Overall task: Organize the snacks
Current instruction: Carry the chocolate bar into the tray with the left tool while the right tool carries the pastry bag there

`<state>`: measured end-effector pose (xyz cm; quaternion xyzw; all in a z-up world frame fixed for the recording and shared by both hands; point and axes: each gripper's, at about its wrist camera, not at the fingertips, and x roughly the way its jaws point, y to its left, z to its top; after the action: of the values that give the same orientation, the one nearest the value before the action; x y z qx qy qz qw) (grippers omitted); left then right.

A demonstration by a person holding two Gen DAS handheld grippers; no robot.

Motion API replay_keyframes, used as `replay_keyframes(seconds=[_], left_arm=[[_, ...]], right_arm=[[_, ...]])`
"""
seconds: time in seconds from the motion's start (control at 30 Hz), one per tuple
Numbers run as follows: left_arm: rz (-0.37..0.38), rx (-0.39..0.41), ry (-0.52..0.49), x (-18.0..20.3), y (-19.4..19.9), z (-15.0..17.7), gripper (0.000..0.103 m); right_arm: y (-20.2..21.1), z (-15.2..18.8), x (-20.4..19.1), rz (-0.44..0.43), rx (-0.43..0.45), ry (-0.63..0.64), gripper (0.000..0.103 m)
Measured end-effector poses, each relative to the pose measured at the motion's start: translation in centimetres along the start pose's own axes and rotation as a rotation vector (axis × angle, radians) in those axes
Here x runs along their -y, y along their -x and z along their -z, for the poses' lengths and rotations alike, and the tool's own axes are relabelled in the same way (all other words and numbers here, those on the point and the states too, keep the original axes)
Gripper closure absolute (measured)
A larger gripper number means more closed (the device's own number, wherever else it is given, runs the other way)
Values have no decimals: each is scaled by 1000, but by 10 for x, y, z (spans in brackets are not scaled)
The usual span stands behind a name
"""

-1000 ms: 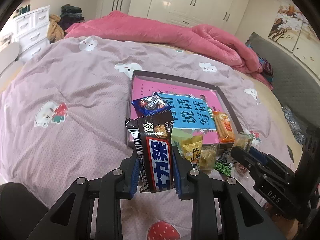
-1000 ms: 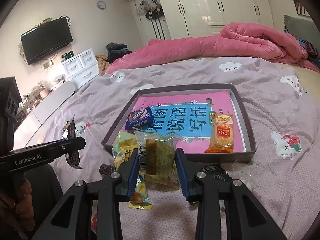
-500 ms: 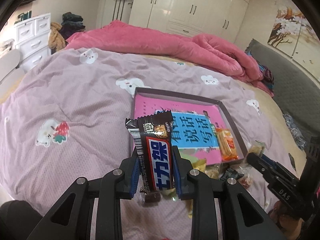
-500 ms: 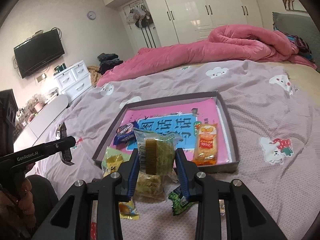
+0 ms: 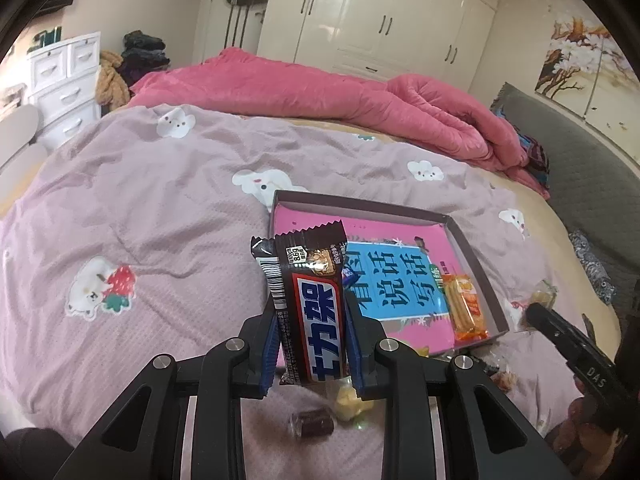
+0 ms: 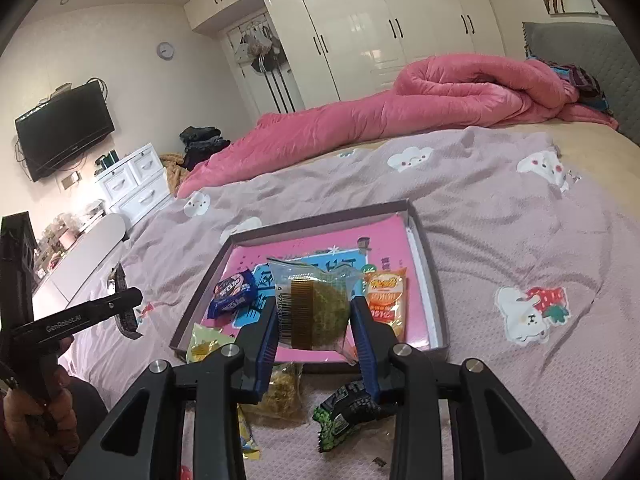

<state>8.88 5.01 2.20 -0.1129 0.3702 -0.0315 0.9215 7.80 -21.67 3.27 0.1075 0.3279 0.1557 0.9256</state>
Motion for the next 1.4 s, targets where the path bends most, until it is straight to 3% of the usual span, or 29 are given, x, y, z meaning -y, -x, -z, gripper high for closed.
replay_keyframes(seconds=[0.93,1.4], left_arm=[[-64,-73,-53,0,-80,-9,74],[-24,-146,-55,8,-100,4,74]], right_arm=[[-3,-24,20,17,53,-35,67],[-12,-33,42,54,56,-79,67]])
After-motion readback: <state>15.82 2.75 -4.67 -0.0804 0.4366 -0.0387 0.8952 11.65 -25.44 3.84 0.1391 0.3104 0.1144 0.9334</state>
